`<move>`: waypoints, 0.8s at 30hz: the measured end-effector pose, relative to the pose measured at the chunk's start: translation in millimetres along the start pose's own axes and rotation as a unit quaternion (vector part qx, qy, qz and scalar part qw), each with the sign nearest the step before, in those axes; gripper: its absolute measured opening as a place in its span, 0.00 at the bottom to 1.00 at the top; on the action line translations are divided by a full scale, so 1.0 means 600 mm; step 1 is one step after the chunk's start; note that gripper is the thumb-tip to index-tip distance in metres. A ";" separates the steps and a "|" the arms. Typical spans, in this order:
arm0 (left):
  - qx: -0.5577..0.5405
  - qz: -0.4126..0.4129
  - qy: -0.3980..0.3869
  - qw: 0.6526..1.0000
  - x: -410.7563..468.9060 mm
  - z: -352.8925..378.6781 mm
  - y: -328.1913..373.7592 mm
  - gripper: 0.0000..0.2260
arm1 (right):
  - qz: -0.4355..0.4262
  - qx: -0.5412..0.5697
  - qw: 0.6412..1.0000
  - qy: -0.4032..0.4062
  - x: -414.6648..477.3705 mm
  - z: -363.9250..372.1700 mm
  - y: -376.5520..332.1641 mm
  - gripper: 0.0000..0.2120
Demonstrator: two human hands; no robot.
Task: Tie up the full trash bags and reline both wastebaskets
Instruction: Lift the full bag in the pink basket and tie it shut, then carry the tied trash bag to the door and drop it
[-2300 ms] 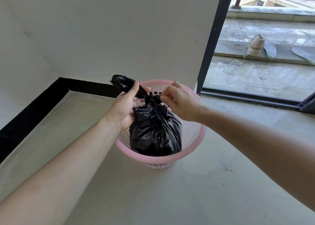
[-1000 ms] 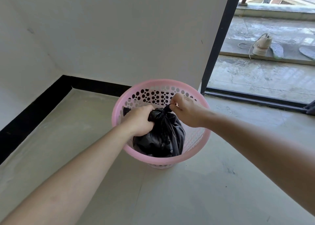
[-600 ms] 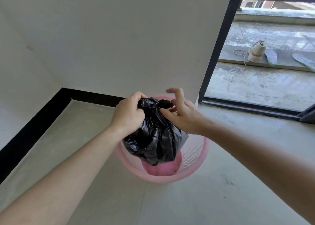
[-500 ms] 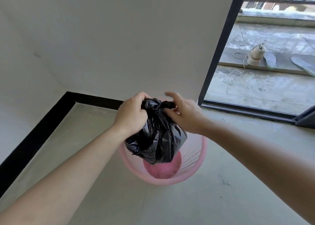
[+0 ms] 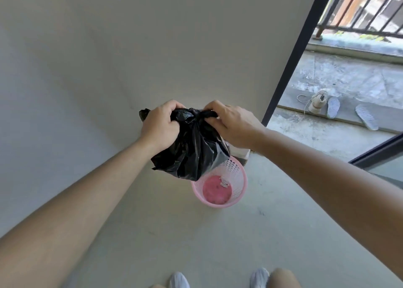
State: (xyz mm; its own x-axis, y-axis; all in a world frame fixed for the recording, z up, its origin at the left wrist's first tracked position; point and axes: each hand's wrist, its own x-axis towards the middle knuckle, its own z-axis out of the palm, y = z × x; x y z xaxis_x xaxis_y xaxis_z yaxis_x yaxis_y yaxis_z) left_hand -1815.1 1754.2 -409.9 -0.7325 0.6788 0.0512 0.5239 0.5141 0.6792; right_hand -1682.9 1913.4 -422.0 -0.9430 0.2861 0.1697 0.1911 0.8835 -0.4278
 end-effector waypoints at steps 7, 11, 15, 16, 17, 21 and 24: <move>0.015 0.009 0.012 1.000 -0.098 -0.327 0.214 0.10 | -0.061 -0.033 0.996 -0.049 0.019 -0.339 -0.249 0.14; 0.026 -0.006 0.046 0.999 -0.164 -0.430 0.274 0.09 | -0.103 -0.018 0.992 -0.065 0.012 -0.421 -0.334 0.13; 0.034 -0.051 0.098 0.993 -0.269 -0.459 0.284 0.10 | -0.149 0.034 0.985 -0.083 -0.005 -0.415 -0.388 0.11; 0.039 -0.070 0.116 0.990 -0.303 -0.462 0.283 0.11 | -0.166 0.047 0.981 -0.091 -0.012 -0.405 -0.404 0.11; 0.043 -0.093 0.136 0.985 -0.341 -0.465 0.282 0.11 | -0.186 0.058 0.975 -0.103 -0.018 -0.395 -0.424 0.12; 0.101 -0.196 0.203 0.954 -0.518 -0.492 0.282 0.11 | -0.298 0.098 0.938 -0.147 -0.059 -0.354 -0.538 0.11; 0.098 -0.295 0.258 0.915 -0.680 -0.524 0.289 0.12 | -0.398 0.133 0.891 -0.174 -0.119 -0.321 -0.668 0.11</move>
State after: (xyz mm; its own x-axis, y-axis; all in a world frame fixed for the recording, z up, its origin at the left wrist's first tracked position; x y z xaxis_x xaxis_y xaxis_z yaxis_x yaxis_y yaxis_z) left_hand -1562.0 1401.5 -82.5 -0.9941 -0.0584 0.0910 0.0024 0.8292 0.5590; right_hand -1639.6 1610.2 -91.4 -0.7865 -0.5660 0.2470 -0.6042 0.6227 -0.4972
